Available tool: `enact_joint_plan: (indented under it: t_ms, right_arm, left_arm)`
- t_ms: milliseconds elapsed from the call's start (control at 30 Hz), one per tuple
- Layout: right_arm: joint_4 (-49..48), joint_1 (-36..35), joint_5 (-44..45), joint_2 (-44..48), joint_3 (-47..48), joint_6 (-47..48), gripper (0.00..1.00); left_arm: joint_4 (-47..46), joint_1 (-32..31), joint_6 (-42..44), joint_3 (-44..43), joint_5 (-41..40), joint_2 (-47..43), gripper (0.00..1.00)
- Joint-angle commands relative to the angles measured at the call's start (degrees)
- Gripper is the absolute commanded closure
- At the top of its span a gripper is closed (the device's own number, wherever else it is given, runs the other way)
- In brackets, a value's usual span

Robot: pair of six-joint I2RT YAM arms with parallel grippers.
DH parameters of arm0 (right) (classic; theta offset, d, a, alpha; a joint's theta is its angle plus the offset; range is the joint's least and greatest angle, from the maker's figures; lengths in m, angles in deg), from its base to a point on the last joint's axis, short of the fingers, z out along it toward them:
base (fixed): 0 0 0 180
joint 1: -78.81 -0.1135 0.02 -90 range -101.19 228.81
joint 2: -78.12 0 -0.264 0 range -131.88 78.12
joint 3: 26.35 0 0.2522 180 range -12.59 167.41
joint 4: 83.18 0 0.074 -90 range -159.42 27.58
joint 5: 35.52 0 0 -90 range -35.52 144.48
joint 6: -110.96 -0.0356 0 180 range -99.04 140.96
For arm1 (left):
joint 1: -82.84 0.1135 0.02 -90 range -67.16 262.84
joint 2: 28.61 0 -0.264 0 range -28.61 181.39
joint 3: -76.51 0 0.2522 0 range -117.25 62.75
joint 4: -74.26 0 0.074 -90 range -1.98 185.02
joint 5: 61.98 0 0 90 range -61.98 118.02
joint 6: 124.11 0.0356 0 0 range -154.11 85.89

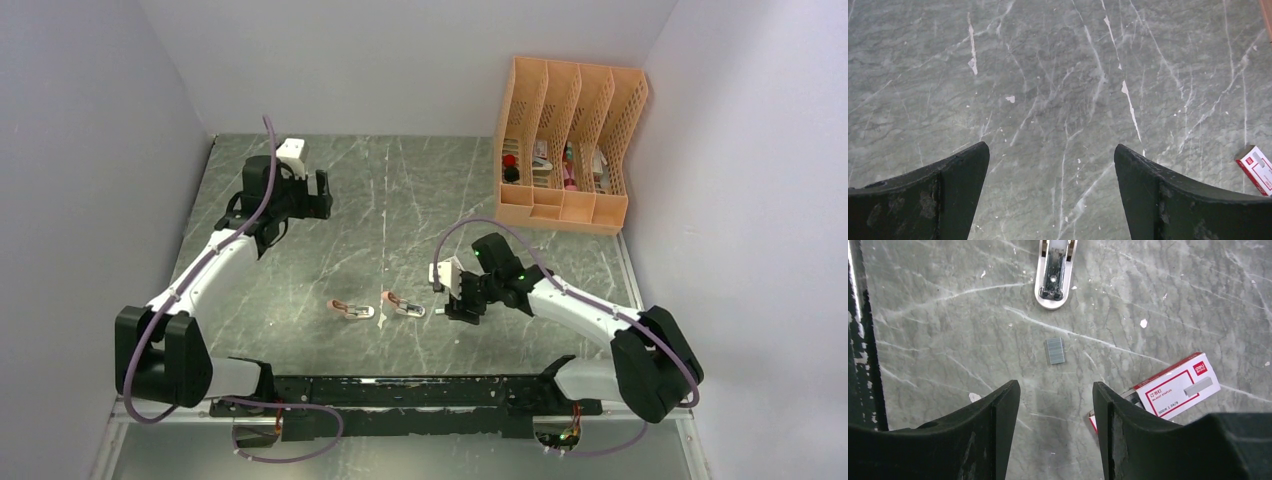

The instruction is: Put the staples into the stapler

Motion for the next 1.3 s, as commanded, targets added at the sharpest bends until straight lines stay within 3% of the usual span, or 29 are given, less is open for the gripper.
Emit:
enact_joint_plan:
  t_ms: [0,400,1267]
  right_arm:
    - [-2.9,0.2,0.8,0.6,-1.8,5.5,0.41]
    - [-5.1,0.2,-0.7,-8.1,1.2,10.0,0.45]
    - [-3.6,-1.6,-3.7,-13.5,3.1,10.7,0.58]
  left_arm:
    - [-0.5,1.2,1.2,-0.5,2.1,1.5,0.01]
    - [-0.7,2.1,2.0,-1.6,3.5,4.9,0.03]
    - [-1.1,3.1,1.8,-1.9,5.3,5.2,0.04]
